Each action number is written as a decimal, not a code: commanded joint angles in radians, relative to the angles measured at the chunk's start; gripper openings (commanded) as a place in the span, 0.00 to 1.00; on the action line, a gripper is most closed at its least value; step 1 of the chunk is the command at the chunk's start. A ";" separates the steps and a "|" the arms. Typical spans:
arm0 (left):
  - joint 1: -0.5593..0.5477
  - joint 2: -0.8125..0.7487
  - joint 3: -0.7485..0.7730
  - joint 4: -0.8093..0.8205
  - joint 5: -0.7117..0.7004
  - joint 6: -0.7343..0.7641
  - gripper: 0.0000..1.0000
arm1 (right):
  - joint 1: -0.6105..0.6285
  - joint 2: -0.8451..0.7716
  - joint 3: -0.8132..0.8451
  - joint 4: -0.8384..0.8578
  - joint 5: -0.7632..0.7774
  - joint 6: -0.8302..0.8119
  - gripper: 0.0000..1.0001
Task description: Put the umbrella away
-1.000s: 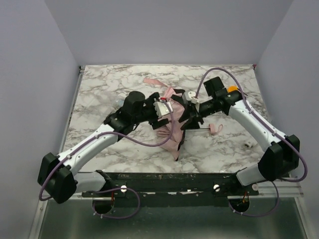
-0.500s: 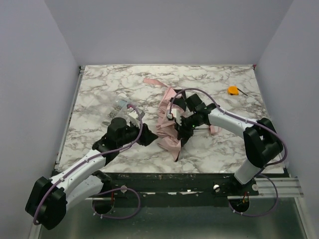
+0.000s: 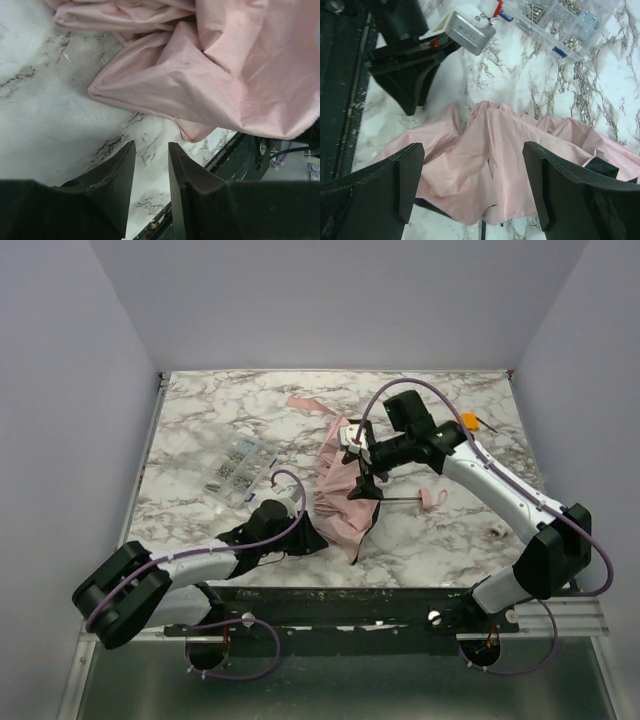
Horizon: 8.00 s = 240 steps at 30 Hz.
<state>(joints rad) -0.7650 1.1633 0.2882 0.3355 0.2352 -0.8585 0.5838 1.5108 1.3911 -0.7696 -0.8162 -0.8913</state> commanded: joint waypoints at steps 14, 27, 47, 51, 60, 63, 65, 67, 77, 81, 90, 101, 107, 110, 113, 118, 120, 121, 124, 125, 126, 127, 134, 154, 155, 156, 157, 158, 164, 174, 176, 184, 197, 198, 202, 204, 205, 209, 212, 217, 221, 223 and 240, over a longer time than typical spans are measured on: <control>-0.048 0.451 0.147 0.226 -0.208 -0.172 0.06 | 0.011 0.317 -0.135 0.300 0.300 0.016 0.98; 0.000 0.556 0.249 0.285 -0.455 -0.148 0.00 | 0.017 0.512 -0.112 0.222 0.352 0.063 0.51; -0.011 0.240 -0.007 0.516 -0.280 0.014 0.46 | 0.024 0.497 -0.038 0.115 0.312 0.160 0.47; -0.016 0.039 -0.034 0.302 -0.242 0.045 0.53 | 0.021 0.508 -0.043 0.133 0.323 0.167 0.45; -0.126 -0.005 -0.002 0.027 -0.101 0.043 0.45 | 0.021 0.502 -0.054 0.140 0.317 0.174 0.45; -0.184 0.056 0.023 0.044 -0.096 0.035 0.45 | 0.021 0.505 -0.058 0.142 0.318 0.177 0.45; -0.199 0.095 0.052 0.031 -0.108 0.031 0.45 | 0.021 0.503 -0.059 0.144 0.316 0.178 0.45; -0.208 0.128 0.076 0.013 -0.132 0.026 0.45 | 0.021 0.500 -0.061 0.145 0.315 0.178 0.45; -0.221 0.425 0.280 0.162 -0.046 0.029 0.00 | 0.022 0.501 -0.067 0.141 0.294 0.186 0.44; -0.255 0.538 0.380 0.223 -0.020 0.034 0.00 | 0.021 0.499 -0.079 0.143 0.278 0.194 0.43; -0.278 0.473 0.354 0.391 0.116 0.105 0.38 | 0.021 0.518 -0.086 0.145 0.281 0.198 0.43; -0.264 0.024 0.199 0.068 0.161 0.363 0.55 | 0.021 0.495 -0.111 0.115 0.243 0.127 0.43; -0.140 -0.211 0.157 -0.205 0.146 0.458 0.74 | 0.022 0.461 -0.163 0.142 0.213 0.087 0.42; -0.071 -0.270 0.151 -0.266 0.157 0.473 0.74 | 0.021 0.439 -0.197 0.168 0.215 0.071 0.41; -0.042 -0.290 0.138 -0.275 0.119 0.473 0.78 | 0.022 0.425 -0.211 0.183 0.214 0.060 0.41; 0.070 -0.225 0.217 -0.320 -0.001 0.399 0.87 | 0.023 0.391 -0.212 0.160 0.185 -0.010 0.47; 0.156 -0.170 0.244 -0.272 0.089 0.352 0.88 | 0.022 0.377 -0.183 0.120 0.160 -0.034 0.53; 0.191 -0.137 0.266 -0.258 0.134 0.324 0.87 | 0.022 0.365 -0.161 0.097 0.142 -0.044 0.57; 0.277 -0.030 0.337 -0.271 0.221 0.282 0.88 | 0.022 0.320 -0.120 0.060 0.118 -0.057 0.67; 0.291 -0.004 0.359 -0.272 0.231 0.279 0.87 | 0.022 0.306 -0.100 0.044 0.110 -0.062 0.70; 0.301 0.010 0.373 -0.272 0.232 0.282 0.87 | 0.021 0.292 -0.086 0.028 0.105 -0.066 0.72; 0.309 0.026 0.389 -0.272 0.225 0.285 0.87 | 0.021 0.281 -0.070 0.011 0.099 -0.070 0.73; 0.352 0.175 0.565 -0.318 0.203 0.310 0.82 | 0.022 0.202 -0.005 -0.082 0.068 -0.080 0.80; 0.335 0.807 1.194 -0.679 0.364 0.363 0.58 | 0.243 -0.010 -0.542 0.219 0.325 -0.189 0.20; 0.327 0.824 1.200 -0.689 0.366 0.371 0.58 | 0.246 0.002 -0.557 0.235 0.343 -0.189 0.18; 0.318 0.837 1.203 -0.698 0.368 0.378 0.58 | 0.250 0.015 -0.575 0.256 0.363 -0.185 0.16; 0.308 0.848 1.203 -0.707 0.367 0.386 0.58 | 0.254 0.026 -0.588 0.279 0.379 -0.178 0.14; 0.298 0.858 1.202 -0.713 0.360 0.394 0.58 | 0.258 0.039 -0.598 0.301 0.397 -0.173 0.13; 0.270 0.923 1.208 -0.764 0.378 0.443 0.37 | 0.281 0.077 -0.659 0.447 0.516 -0.130 0.07; 0.203 0.833 1.039 -0.805 0.402 0.471 0.17 | 0.263 0.107 -0.675 0.737 0.868 -0.078 0.04; 0.192 0.823 1.007 -0.793 0.414 0.469 0.17 | 0.239 0.112 -0.671 0.731 0.840 -0.106 0.06; 0.171 0.828 1.027 -0.794 0.378 0.446 0.20 | 0.194 0.130 -0.587 0.564 0.695 -0.161 0.22; 0.224 0.806 1.101 -0.761 0.347 0.375 0.27 | 0.194 -0.108 -0.306 -0.162 0.117 -0.135 0.71; 0.224 0.808 1.104 -0.761 0.348 0.374 0.27 | 0.194 -0.121 -0.294 -0.185 0.092 -0.134 0.73; 0.228 0.805 1.104 -0.755 0.349 0.368 0.27 | 0.194 -0.161 -0.263 -0.151 0.135 -0.067 0.78; 0.233 0.799 1.100 -0.747 0.352 0.361 0.28 | 0.193 -0.183 -0.323 0.014 0.276 -0.002 0.89; 0.235 0.796 1.098 -0.743 0.354 0.359 0.29 | 0.193 -0.190 -0.364 0.110 0.360 0.013 0.99; 0.243 0.789 1.095 -0.743 0.360 0.355 0.31 | 0.194 -0.186 -0.483 0.366 0.531 -0.013 1.00; 0.248 0.791 1.092 -0.743 0.366 0.355 0.32 | 0.195 -0.171 -0.518 0.436 0.557 -0.058 1.00; 0.253 0.803 1.093 -0.739 0.379 0.354 0.34 | 0.195 -0.156 -0.613 0.502 0.554 -0.111 1.00; 0.253 0.807 1.097 -0.735 0.387 0.355 0.35 | 0.195 -0.132 -0.730 0.635 0.582 -0.137 1.00; 0.253 0.807 1.098 -0.737 0.389 0.357 0.35 | 0.195 -0.086 -0.762 0.704 0.619 -0.141 1.00; 0.255 0.803 1.034 -0.725 0.435 0.400 0.33 | 0.167 0.111 -0.727 0.785 0.670 -0.105 0.55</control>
<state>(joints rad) -0.5049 1.9839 1.3602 -0.3870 0.5987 -0.4843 0.7773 1.5345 0.6353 0.1596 -0.1848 -0.9943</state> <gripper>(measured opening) 0.339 0.632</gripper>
